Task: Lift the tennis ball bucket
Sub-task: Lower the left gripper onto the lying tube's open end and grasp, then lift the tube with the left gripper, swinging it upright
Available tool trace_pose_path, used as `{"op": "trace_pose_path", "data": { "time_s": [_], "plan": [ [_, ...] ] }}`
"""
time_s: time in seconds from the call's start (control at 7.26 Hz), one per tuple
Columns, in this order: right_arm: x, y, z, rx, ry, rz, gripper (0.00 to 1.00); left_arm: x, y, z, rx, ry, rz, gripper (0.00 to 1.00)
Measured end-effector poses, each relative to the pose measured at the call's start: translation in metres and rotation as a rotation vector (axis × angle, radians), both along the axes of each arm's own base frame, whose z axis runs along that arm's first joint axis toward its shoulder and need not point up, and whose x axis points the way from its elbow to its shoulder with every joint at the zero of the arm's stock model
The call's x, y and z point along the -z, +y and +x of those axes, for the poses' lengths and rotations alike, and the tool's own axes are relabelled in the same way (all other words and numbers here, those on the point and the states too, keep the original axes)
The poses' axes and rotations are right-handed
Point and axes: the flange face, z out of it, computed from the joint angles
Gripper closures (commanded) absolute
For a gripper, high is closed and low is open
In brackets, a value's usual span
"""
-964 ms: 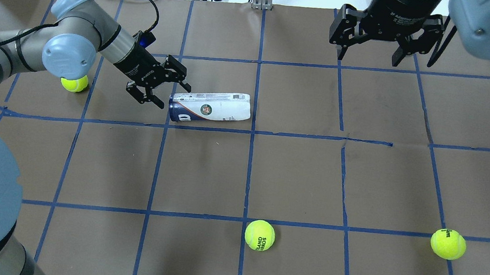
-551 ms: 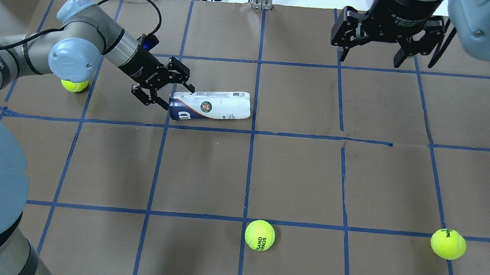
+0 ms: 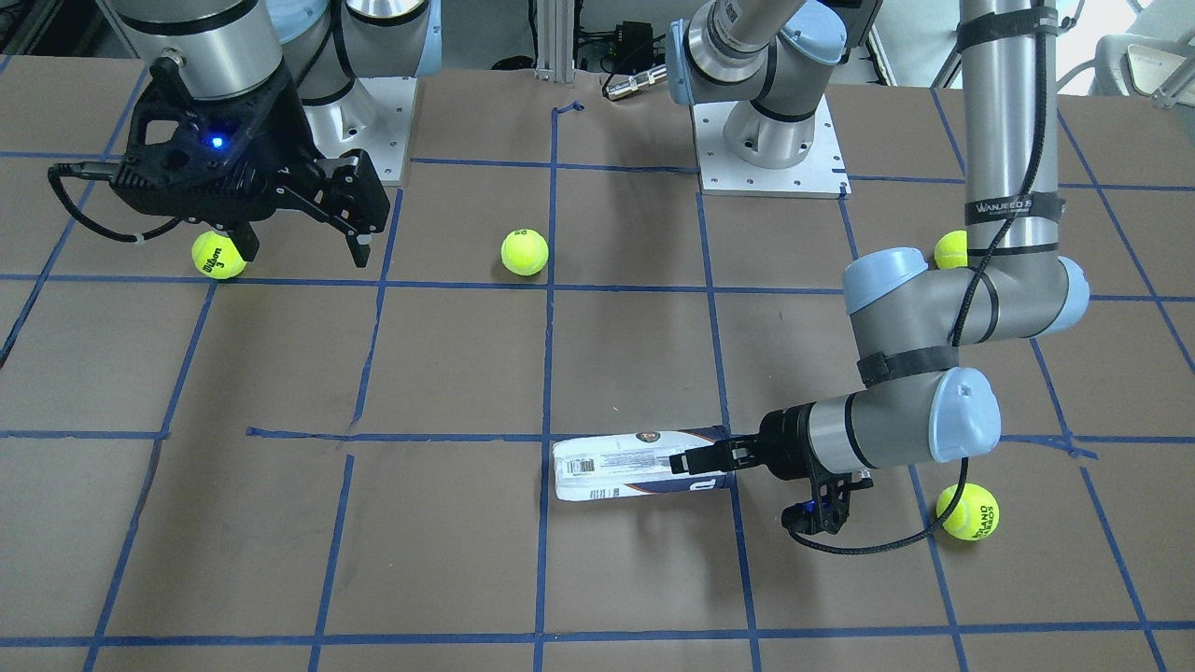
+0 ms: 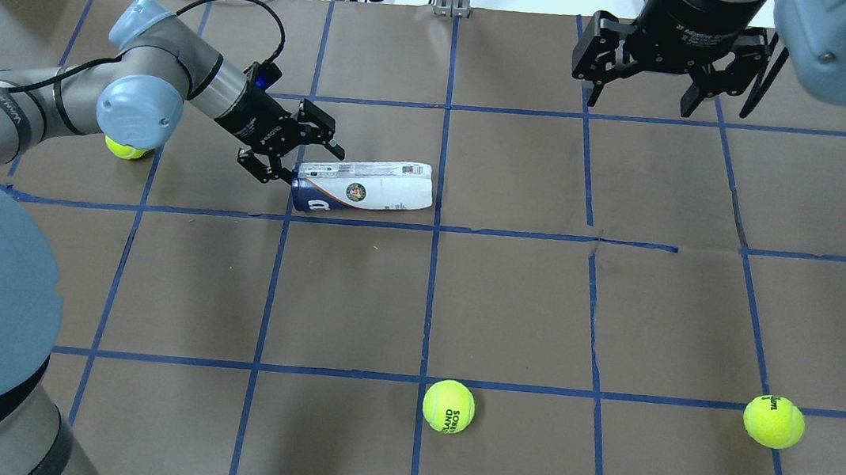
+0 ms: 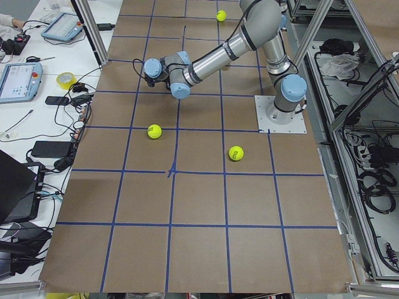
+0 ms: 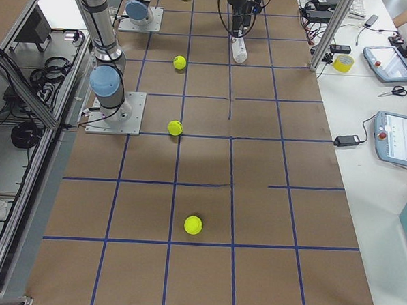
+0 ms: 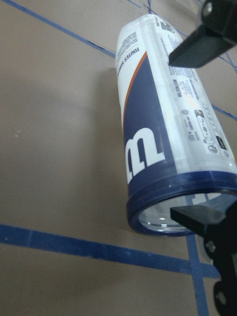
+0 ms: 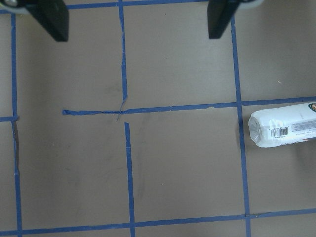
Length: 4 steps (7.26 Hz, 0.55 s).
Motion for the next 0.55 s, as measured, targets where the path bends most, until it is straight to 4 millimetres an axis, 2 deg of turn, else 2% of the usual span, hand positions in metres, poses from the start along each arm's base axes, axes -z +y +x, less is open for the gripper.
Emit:
{"op": "trace_pose_path", "data": {
  "time_s": [0.14,0.28,0.55],
  "plan": [
    [0.0,0.0,0.0001,0.0,-0.001,0.0,0.0,0.0001,-0.0001,-0.0008,-0.009,-0.001,0.007,0.94],
    [-0.0001,0.0,-0.0003,0.0,0.0,0.0,0.0,-0.0001,-0.0003,-0.0009,-0.014,-0.004,0.014,1.0],
    [-0.0002,-0.0001,-0.0009,-0.001,0.003,-0.001,0.0,-0.0083,-0.0011,-0.0003,-0.04,-0.018,0.03,1.0]
  ]
}}
